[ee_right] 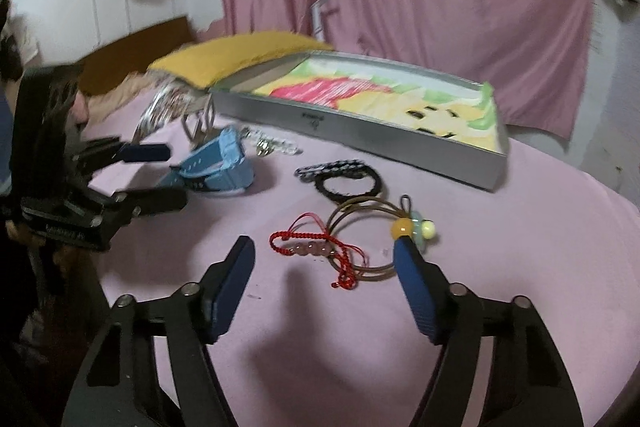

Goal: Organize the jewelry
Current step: 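Grasp the blue smartwatch with the left tool while the right tool grasps the red string bracelet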

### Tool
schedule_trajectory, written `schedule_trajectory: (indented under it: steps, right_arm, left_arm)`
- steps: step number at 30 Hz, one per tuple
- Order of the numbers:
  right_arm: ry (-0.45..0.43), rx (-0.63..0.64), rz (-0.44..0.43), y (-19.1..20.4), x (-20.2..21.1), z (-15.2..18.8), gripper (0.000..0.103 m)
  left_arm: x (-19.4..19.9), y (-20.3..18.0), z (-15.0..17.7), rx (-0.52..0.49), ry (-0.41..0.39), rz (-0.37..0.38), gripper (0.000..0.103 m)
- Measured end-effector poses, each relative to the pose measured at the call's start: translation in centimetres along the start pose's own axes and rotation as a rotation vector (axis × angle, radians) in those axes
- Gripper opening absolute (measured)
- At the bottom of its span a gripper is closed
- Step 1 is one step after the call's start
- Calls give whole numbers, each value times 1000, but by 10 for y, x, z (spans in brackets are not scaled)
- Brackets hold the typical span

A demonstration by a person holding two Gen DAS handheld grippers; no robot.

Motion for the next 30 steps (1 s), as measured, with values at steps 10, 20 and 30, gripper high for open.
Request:
schedule_trajectory:
  steps: [10, 20, 30]
  right_arm:
    - [95, 135, -65, 6, -20, -4, 56]
    - [124, 156, -97, 8, -27, 0, 25]
    - [102, 178, -61, 15, -11, 3, 3]
  left_arm:
    - [-18, 1, -5, 6, 82, 9, 68]
    - [-27, -4, -4, 27, 138, 42, 44]
    - [-23, -6, 1, 26, 103, -17, 14]
Point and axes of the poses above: each gripper's, at about its wrist camera, not at the fingertips, and x roughly against the way its jaws point, y to its left, z to its underside, the point moved 9 cm from there along -x, roughly the way its jaws point, and after that the axes turned 15 degrees about x, right-handed, at the moved point
